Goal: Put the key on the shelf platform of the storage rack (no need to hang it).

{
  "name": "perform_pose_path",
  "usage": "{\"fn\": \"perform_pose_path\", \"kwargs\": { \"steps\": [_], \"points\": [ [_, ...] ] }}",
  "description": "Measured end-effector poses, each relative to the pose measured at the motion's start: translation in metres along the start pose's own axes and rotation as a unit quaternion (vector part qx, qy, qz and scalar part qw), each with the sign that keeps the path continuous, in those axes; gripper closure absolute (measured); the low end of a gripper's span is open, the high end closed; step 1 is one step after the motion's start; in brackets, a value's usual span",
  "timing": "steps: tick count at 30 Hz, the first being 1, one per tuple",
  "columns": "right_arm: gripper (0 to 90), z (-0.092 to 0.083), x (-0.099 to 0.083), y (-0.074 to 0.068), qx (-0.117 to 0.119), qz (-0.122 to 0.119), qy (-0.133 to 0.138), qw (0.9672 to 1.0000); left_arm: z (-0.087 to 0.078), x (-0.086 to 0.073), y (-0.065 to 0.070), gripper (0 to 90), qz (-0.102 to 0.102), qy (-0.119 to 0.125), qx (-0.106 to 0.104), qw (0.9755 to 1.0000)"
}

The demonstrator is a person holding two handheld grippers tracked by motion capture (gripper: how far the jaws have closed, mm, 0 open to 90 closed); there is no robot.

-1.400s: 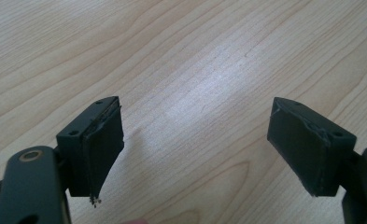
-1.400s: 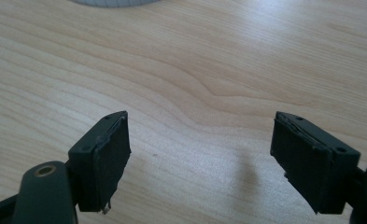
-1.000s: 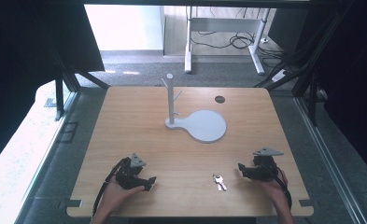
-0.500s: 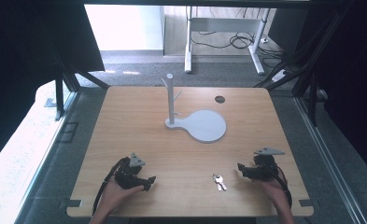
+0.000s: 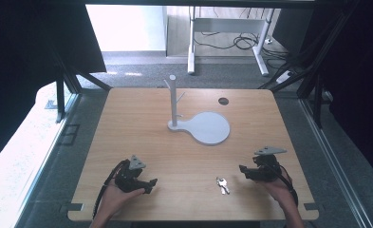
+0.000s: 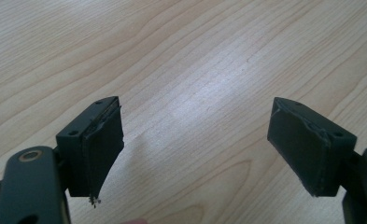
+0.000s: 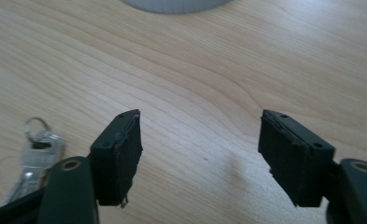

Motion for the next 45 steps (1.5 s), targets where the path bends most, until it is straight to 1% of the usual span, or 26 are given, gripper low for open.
{"fn": "perform_pose_path", "kwargs": {
  "steps": [1, 3, 5, 9, 11, 13, 14, 16, 19, 20, 22, 26, 30, 31, 41, 45],
  "points": [
    [34.3, -0.003, 0.006, -0.002, 0.007, -0.007, -0.01, 0.9999, -0.001, 0.0, -0.001, 18.7, -0.002, 0.002, 0.0, 1.0],
    [34.9, -0.004, 0.007, -0.003, 0.009, -0.009, -0.014, 0.9998, -0.002, 0.0, -0.002, 18.7, -0.003, 0.003, 0.001, 1.0],
    [36.0, -0.008, 0.013, -0.005, 0.018, -0.013, -0.022, 0.9995, -0.002, 0.0, -0.004, 18.7, -0.004, 0.003, 0.001, 1.0],
    [36.7, -0.013, 0.021, -0.008, 0.021, -0.02, -0.031, 0.9991, -0.003, -0.001, -0.006, 18.7, -0.007, 0.004, 0.002, 1.0],
    [38.2, -0.017, 0.027, -0.011, 0.021, -0.031, -0.036, 0.9987, -0.003, -0.001, -0.005, 18.7, -0.007, 0.003, 0.002, 1.0],
    [39.4, -0.02, 0.031, -0.014, 0.023, -0.038, -0.036, 0.9983, -0.001, 0.0, -0.003, 18.7, -0.003, 0.001, 0.001, 1.0],
    [39.4, -0.02, 0.031, -0.014, 0.023, -0.038, -0.036, 0.9983, -0.001, 0.0, -0.003, 18.7, -0.003, 0.001, 0.001, 1.0],
    [40.2, -0.021, 0.034, -0.017, 0.028, -0.046, -0.04, 0.9977, 0.0, 0.0, -0.002, 18.7, -0.001, 0.0, 0.0, 1.0],
    [42.4, -0.019, 0.04, -0.023, 0.049, -0.065, -0.056, 0.9951, 0.0, 0.0, -0.002, 18.7, 0.0, -0.001, 0.0, 1.0],
    [42.4, -0.019, 0.04, -0.023, 0.049, -0.065, -0.056, 0.9951, 0.0, -0.001, -0.002, 18.7, -0.001, -0.001, 0.001, 1.0],
    [44.0, -0.018, 0.044, -0.027, 0.06, -0.072, -0.06, 0.9938, 0.0, -0.001, -0.003, 18.7, -0.002, 0.0, 0.0, 1.0],
    [45.4, -0.016, 0.048, -0.031, 0.066, -0.079, -0.064, 0.9927, -0.001, -0.001, -0.005, 18.7, -0.004, 0.0, 0.002, 1.0],
    [48.8, -0.014, 0.05, -0.038, 0.076, -0.09, -0.076, 0.9902, -0.003, -0.001, -0.007, 18.7, -0.007, 0.002, 0.003, 1.0],
    [49.4, -0.014, 0.051, -0.041, 0.08, -0.095, -0.081, 0.9889, -0.003, -0.001, -0.007, 18.7, -0.007, 0.002, 0.003, 1.0],
    [49.8, -0.014, 0.059, -0.054, 0.089, -0.109, -0.087, 0.9862, -0.002, -0.001, -0.007, 18.7, -0.003, 0.001, 0.003, 1.0],
    [49.5, -0.01, 0.062, -0.059, 0.093, -0.117, -0.093, 0.9844, -0.002, -0.001, -0.007, 18.7, -0.003, 0.001, 0.003, 1.0]
  ]
}}
Point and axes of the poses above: each handheld gripper's, and its own axes: z roughly forward along the jaws, x roughly out of its top, y roughly to its right, the point moved 3 cm from there along z, roughly forward along the jaws, and after that the axes turned 4 degrees about x, right-handed, at the moved point
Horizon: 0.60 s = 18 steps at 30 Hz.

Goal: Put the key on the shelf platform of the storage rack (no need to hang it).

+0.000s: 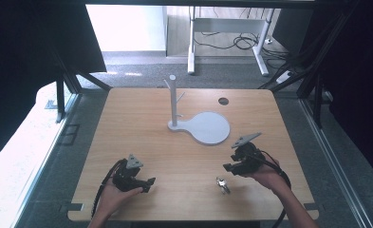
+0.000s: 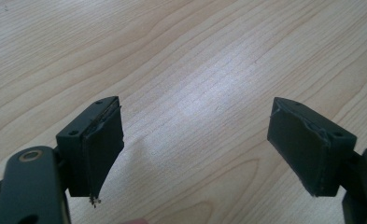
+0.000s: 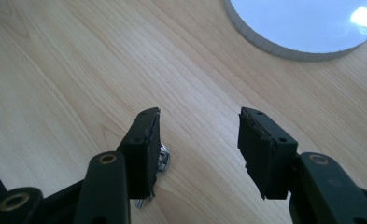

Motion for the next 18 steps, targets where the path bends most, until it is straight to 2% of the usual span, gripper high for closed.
{"fn": "perform_pose_path", "kwargs": {
  "steps": [18],
  "points": [
    [49.3, 0.013, 0.01, -0.009, 0.015, -0.014, -0.018, 0.9996, 0.005, -0.001, 0.001, 18.7, 0.004, -0.007, -0.001, 1.0]
  ]
}}
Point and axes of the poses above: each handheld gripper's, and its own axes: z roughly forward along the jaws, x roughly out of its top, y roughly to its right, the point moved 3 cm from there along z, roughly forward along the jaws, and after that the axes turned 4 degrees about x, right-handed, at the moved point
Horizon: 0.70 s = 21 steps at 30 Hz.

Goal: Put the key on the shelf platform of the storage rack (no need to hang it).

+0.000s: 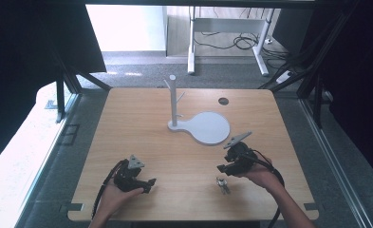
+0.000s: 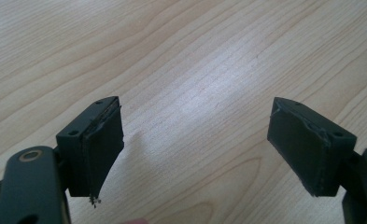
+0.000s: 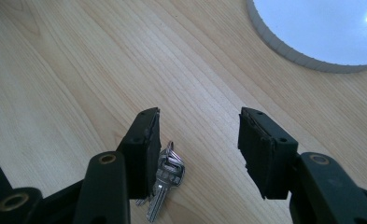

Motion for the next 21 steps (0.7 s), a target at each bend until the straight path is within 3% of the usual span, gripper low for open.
{"fn": "perform_pose_path", "kwargs": {
  "steps": [21],
  "points": [
    [47.4, 0.007, -0.0025, 0.0007, 0.002, 0.001, -0.006, 1.0, 0.0035, 0.0001, 0.0053, 18.7, 0.009, -0.006, -0.003, 0.9999]
  ]
}}
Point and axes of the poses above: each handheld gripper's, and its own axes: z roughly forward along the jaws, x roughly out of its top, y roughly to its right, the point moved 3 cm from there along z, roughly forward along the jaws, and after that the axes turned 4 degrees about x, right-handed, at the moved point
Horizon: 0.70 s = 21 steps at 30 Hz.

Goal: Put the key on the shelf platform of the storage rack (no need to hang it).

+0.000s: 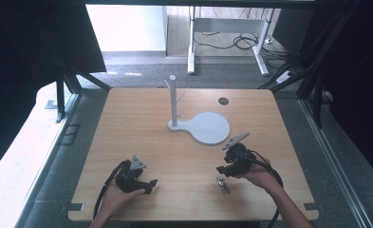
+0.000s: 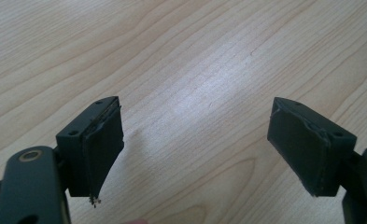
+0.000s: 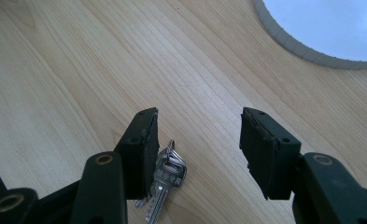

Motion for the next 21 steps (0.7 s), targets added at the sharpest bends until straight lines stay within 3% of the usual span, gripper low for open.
{"fn": "perform_pose_path", "kwargs": {
  "steps": [21],
  "points": [
    [46.6, 0.0096, 0.0048, -0.0085, 0.01, -0.012, -0.011, 0.9998, 0.0044, -0.0006, 0.0039, 18.5, 0.011, -0.009, -0.001, 0.9999]
  ]
}}
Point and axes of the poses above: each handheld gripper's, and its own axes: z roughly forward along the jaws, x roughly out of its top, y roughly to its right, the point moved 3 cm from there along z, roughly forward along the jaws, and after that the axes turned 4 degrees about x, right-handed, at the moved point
